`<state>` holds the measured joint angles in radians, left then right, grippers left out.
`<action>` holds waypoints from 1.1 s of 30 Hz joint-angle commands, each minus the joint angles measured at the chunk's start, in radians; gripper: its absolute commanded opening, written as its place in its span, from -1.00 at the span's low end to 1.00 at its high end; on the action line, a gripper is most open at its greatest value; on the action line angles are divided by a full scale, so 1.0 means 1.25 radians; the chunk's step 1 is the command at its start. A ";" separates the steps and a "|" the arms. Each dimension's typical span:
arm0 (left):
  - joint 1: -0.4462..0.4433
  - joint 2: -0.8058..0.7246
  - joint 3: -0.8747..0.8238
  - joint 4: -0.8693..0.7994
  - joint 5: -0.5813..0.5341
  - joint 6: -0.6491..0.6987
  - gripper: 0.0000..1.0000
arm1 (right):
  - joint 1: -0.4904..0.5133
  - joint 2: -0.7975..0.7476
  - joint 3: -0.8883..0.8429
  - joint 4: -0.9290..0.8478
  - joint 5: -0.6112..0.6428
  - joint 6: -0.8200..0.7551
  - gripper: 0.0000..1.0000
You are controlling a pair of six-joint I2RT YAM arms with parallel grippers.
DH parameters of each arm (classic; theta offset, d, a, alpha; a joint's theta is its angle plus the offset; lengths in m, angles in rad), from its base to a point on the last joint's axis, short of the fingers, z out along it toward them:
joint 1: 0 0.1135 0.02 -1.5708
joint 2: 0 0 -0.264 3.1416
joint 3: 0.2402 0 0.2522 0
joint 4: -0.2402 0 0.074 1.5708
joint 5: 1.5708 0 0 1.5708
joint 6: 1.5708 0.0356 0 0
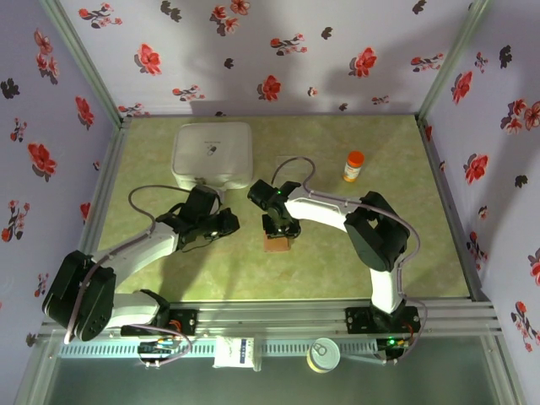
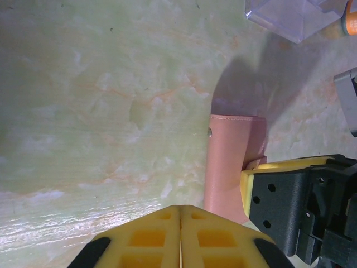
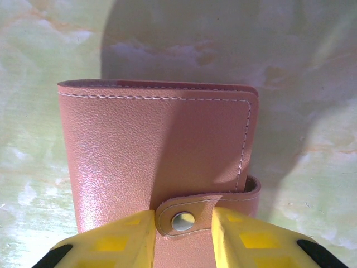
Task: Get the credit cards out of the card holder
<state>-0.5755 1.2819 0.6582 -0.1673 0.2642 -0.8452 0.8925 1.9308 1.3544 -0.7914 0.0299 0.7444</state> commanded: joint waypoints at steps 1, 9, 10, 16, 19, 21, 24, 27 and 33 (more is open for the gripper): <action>0.006 0.016 0.001 0.015 0.015 -0.006 -0.85 | 0.009 0.030 -0.001 -0.009 -0.001 0.007 -0.40; 0.004 0.061 0.028 0.027 0.037 -0.005 -0.86 | 0.004 0.029 -0.024 0.008 -0.008 0.001 -0.52; 0.002 0.067 0.031 0.028 0.041 -0.006 -0.86 | 0.003 0.025 -0.029 0.015 -0.012 0.001 -0.55; -0.011 0.091 0.046 0.031 0.044 -0.011 -0.86 | -0.008 0.006 -0.066 0.061 -0.041 0.000 -0.65; -0.021 0.106 0.059 0.030 0.045 -0.015 -0.85 | -0.017 -0.010 -0.096 0.098 -0.069 -0.005 -0.68; -0.030 0.119 0.070 0.031 0.046 -0.018 -0.85 | -0.027 -0.023 -0.114 0.115 -0.084 -0.010 -0.73; -0.045 0.140 0.088 0.034 0.046 -0.023 -0.85 | -0.039 -0.049 -0.131 0.127 -0.087 -0.017 -0.77; -0.058 0.162 0.107 0.033 0.044 -0.026 -0.85 | -0.042 -0.091 -0.145 0.126 -0.063 -0.025 -0.76; -0.067 0.185 0.137 0.022 0.037 -0.030 -0.85 | -0.054 -0.144 -0.150 0.077 -0.014 -0.042 -0.59</action>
<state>-0.6525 1.5036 0.7956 -0.1345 0.3080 -0.8669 0.8387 1.7901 1.1820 -0.6395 -0.0364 0.7147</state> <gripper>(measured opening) 0.073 0.196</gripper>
